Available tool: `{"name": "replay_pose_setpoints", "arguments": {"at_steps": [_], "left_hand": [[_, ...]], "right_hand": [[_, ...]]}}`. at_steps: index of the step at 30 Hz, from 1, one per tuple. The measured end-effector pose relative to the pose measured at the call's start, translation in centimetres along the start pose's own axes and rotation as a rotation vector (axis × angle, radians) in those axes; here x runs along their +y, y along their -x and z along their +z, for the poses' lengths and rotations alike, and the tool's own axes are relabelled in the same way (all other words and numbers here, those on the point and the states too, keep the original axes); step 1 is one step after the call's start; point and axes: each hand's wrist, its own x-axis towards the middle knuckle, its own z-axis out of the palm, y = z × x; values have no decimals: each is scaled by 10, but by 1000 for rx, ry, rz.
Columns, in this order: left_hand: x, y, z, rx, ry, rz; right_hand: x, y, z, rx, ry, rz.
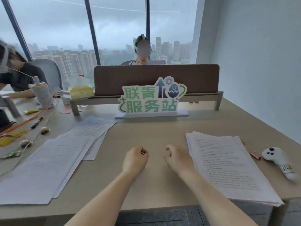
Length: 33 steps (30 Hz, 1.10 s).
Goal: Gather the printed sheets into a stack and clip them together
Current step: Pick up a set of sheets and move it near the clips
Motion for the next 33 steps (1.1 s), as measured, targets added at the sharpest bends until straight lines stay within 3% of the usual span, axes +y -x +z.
{"name": "replay_pose_setpoints", "arguments": {"at_steps": [5, 10, 14, 19, 27, 33], "left_hand": [[-48, 8, -64, 139, 5, -58], [-95, 18, -115, 330, -219, -93], [-125, 24, -148, 244, -510, -284], [-151, 28, -171, 118, -503, -469], [-168, 23, -184, 63, -591, -495], [-176, 21, -196, 154, -682, -361]], "right_hand": [[-80, 6, 47, -79, -46, -151], [-143, 18, 84, -175, -90, -251], [-181, 26, 103, -224, -147, -294], [-208, 29, 116, -258, -201, -317], [-233, 23, 133, -297, -245, -288], [-242, 20, 147, -325, -337, -223]]}}
